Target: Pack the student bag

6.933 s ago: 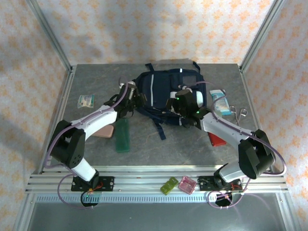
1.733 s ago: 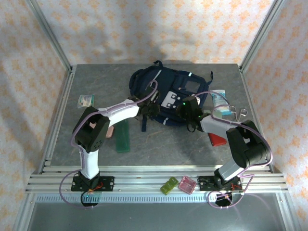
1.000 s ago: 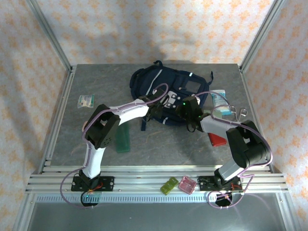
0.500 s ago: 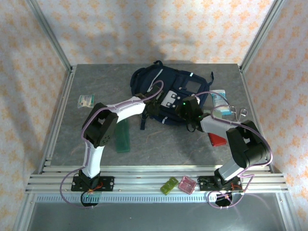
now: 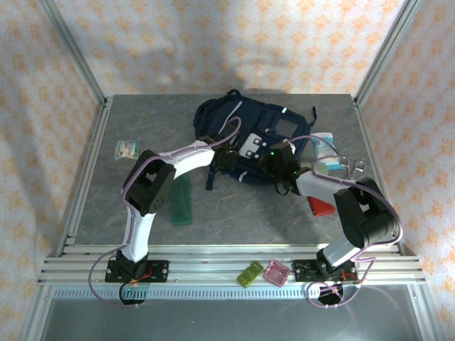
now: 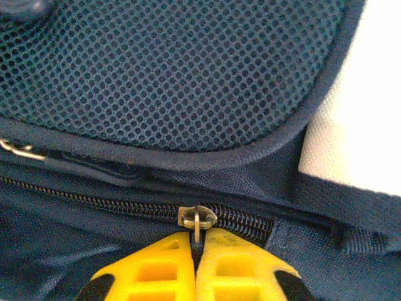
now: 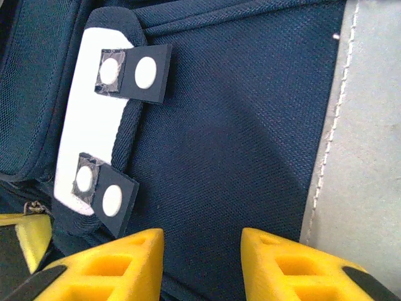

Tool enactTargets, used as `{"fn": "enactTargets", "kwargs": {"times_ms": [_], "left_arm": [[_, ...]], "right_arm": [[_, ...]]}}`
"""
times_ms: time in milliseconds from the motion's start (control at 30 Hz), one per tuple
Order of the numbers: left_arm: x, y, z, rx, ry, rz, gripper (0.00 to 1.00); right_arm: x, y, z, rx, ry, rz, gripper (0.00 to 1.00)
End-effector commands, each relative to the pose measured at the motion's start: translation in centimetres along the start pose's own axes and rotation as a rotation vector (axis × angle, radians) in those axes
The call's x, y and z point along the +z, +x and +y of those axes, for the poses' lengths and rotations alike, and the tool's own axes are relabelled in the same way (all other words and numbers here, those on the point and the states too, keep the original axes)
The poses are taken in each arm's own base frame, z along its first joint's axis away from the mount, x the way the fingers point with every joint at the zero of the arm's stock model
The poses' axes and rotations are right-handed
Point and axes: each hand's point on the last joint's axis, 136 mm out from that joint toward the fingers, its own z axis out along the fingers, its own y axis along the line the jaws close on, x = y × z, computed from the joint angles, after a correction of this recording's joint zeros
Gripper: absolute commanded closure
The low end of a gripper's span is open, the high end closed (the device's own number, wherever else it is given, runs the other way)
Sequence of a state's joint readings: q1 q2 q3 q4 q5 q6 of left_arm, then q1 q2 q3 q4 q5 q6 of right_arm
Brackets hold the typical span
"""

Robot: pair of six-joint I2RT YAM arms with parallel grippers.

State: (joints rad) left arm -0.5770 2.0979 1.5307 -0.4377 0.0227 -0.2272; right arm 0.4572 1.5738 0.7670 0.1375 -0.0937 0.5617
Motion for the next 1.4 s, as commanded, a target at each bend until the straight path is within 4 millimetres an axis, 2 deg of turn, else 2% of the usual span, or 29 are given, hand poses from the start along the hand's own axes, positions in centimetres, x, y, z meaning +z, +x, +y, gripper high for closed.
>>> {"fn": "enactTargets", "kwargs": {"times_ms": [0, 133, 333, 467, 533, 633, 733, 833, 1033, 1133, 1267, 1367], "left_arm": [[0.8, -0.8, 0.7, 0.004, -0.016, -0.018, 1.0], [-0.9, -1.1, 1.1, 0.011, -0.023, -0.035, 1.0], [-5.3, -1.8, 1.6, 0.029, -0.007, -0.066, 1.0], [-6.2, -1.2, 0.4, 0.009, 0.07, -0.051, 1.0], [-7.4, -1.5, -0.4, -0.001, 0.108, -0.072, 1.0], [-7.7, -1.1, -1.6, 0.012, 0.119, -0.072, 1.0], [-7.6, -0.3, -2.2, 0.028, 0.107, -0.06, 1.0], [-7.2, 0.5, -1.4, 0.033, 0.068, -0.049, 1.0], [-6.3, 1.3, 2.8, 0.007, -0.051, -0.042, 1.0], [-5.8, 1.3, 5.5, -0.041, -0.081, -0.041, 1.0], [-5.8, 1.1, 8.2, -0.088, -0.12, -0.047, 1.0], [-6.1, 1.3, 6.9, -0.083, -0.055, -0.044, 1.0]], "right_arm": [[0.4, 4.7, -4.3, 0.002, 0.132, 0.154, 0.63], [-0.1, 4.4, -3.7, -0.014, 0.115, 0.149, 0.63], [-3.1, 3.6, 1.0, -0.065, -0.032, 0.14, 0.63], [-4.3, 5.2, 3.9, -0.085, -0.136, 0.179, 0.63], [-4.1, 6.2, 4.3, -0.082, -0.15, 0.2, 0.63], [-3.2, 7.2, 4.4, -0.072, -0.144, 0.222, 0.63], [-2.1, 7.3, 3.6, -0.056, -0.101, 0.21, 0.63], [-1.0, 7.2, 1.9, -0.05, -0.013, 0.19, 0.63], [0.8, 6.3, -3.7, 0.032, 0.175, 0.15, 0.65], [0.9, 5.5, -5.4, 0.07, 0.223, 0.131, 0.66], [0.9, 4.6, -5.6, 0.072, 0.239, 0.111, 0.66], [1.3, 4.0, -5.0, 0.059, 0.232, 0.111, 0.66]]}}
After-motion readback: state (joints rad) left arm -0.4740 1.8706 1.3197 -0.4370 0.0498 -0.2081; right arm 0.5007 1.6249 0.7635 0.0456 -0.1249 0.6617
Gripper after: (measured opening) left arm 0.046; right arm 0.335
